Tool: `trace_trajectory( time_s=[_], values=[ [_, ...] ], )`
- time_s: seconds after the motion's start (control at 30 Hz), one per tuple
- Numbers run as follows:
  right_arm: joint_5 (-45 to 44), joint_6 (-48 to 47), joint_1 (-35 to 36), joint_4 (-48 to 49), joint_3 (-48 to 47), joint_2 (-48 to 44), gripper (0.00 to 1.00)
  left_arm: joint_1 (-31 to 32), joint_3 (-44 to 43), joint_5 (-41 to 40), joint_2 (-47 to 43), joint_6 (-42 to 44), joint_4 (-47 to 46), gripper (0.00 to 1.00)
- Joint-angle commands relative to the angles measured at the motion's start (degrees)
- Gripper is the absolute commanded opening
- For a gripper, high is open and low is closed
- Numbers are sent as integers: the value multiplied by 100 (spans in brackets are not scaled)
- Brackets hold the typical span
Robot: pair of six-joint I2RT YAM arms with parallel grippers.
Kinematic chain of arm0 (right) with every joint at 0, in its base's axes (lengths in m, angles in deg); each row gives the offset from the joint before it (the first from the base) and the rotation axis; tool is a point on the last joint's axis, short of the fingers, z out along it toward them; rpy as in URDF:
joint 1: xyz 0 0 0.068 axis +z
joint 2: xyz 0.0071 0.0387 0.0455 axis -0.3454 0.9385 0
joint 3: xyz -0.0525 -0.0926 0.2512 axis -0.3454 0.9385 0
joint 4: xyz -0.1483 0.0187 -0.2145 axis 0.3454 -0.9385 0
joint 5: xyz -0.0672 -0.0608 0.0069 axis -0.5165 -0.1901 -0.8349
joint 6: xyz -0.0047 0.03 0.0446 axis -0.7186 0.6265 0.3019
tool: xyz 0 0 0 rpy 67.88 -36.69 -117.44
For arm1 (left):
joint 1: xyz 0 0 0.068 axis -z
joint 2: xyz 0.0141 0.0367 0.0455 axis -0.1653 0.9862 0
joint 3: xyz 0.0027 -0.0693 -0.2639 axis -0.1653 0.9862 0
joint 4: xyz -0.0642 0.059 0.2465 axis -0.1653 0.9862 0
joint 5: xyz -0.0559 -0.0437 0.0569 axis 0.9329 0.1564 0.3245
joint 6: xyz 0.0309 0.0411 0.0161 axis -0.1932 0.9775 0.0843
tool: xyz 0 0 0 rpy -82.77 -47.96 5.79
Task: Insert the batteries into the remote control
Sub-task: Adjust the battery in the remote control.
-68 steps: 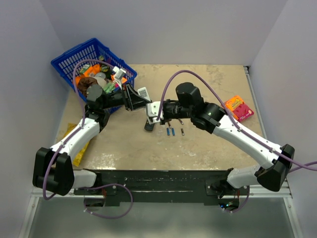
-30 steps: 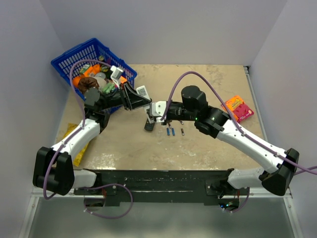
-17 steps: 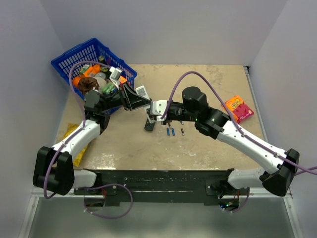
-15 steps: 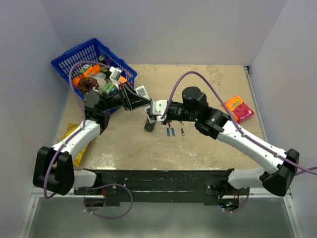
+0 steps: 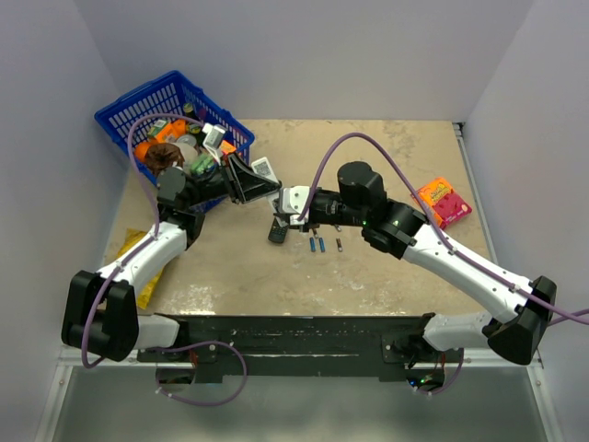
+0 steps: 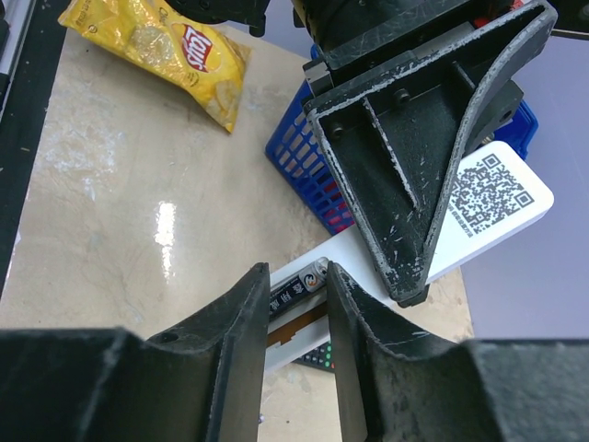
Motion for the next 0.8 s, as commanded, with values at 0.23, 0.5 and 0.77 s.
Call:
trace_trajectory(
  time_s=[0.23, 0.5, 0.77],
  values=[
    [-353, 29, -34, 142, -283, -15, 40, 51, -3, 192, -38, -69, -451, 0],
    [-353, -50, -34, 142, -327, 20, 40, 51, -47, 245, -21, -52, -416, 0],
    [-291, -173, -34, -43, -467, 125, 32, 51, -91, 298, -38, -43, -398, 0]
  ],
)
